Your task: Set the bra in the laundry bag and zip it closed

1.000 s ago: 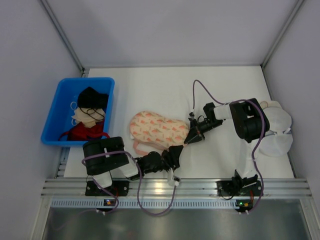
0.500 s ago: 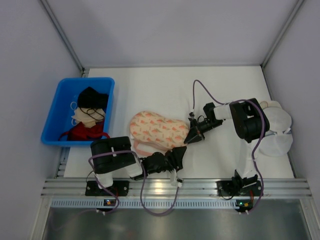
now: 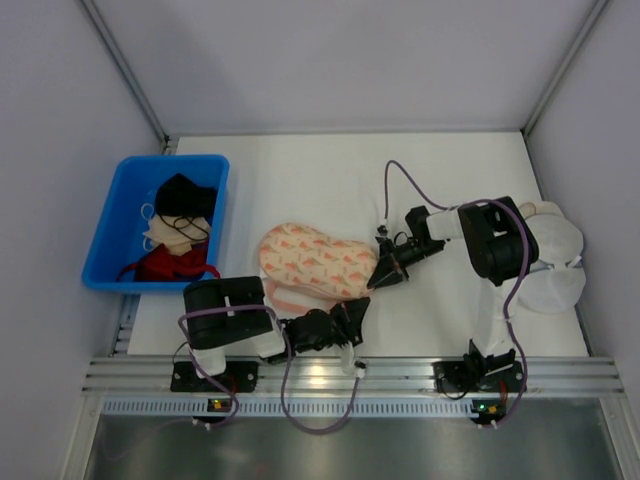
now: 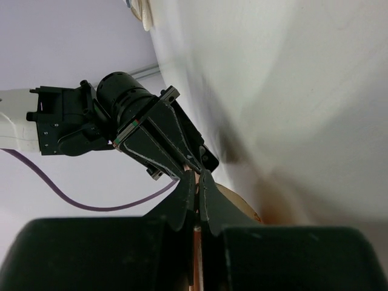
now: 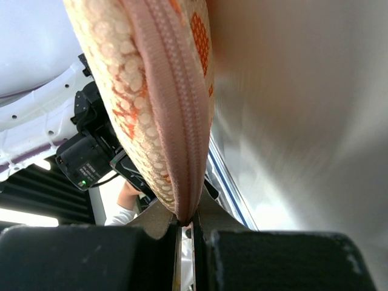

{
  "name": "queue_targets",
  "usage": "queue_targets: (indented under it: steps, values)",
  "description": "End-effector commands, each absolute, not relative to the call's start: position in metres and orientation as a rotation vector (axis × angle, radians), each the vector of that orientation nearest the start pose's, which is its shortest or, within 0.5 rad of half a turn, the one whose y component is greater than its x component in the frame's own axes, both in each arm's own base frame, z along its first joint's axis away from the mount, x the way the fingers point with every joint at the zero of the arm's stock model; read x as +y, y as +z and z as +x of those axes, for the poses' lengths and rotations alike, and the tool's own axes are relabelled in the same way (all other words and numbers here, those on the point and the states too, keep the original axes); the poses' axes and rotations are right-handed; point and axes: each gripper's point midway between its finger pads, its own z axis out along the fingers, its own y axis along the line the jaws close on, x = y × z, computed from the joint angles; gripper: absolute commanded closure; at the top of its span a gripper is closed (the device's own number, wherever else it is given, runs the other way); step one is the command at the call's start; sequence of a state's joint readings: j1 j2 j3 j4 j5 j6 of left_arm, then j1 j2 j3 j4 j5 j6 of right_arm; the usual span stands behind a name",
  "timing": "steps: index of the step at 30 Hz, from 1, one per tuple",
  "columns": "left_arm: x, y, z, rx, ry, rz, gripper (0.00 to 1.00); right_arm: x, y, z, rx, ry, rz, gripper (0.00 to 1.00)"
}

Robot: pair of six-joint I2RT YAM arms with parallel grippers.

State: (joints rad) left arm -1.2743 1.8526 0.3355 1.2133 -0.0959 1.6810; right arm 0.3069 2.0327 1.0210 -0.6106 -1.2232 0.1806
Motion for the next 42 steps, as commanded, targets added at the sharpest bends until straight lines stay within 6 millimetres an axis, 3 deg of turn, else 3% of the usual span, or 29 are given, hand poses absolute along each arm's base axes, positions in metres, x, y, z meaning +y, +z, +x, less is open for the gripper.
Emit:
queue_targets:
  steps: [1, 5, 9, 17, 25, 30, 34, 42]
  values:
    - [-0.362, 0.08, 0.16, 0.24, 0.36, 1.796, 1.0, 0.245, 0.054, 0.209, 2.828, 1.956, -0.176, 1.0]
    - [-0.354, 0.073, 0.14, 0.271, 0.319, 1.826, 1.0, 0.243, 0.055, 0.216, 2.812, 1.931, -0.173, 1.0]
    - [-0.343, 0.062, 0.132, 0.356, 0.288, 1.864, 1.0, 0.236, 0.054, 0.222, 2.802, 1.901, -0.15, 1.0]
    - [-0.32, 0.055, 0.142, 0.521, 0.347, 1.842, 1.0, 0.221, 0.045, 0.233, 2.809, 1.818, -0.101, 1.0]
    - [-0.309, 0.063, 0.154, 0.768, 0.31, 1.728, 1.0, 0.209, 0.04, 0.235, 2.81, 1.767, -0.047, 1.0]
    - [-0.306, 0.065, 0.155, 0.922, 0.251, 1.693, 1.0, 0.205, 0.036, 0.231, 2.818, 1.749, -0.085, 1.0]
    - [-0.288, 0.056, 0.159, 0.984, 0.296, 1.706, 1.0, 0.194, 0.031, 0.226, 2.86, 1.693, -0.097, 1.0]
    - [-0.27, 0.05, 0.164, 1.158, 0.29, 1.639, 1.0, 0.176, 0.024, 0.237, 2.866, 1.575, -0.172, 1.0]
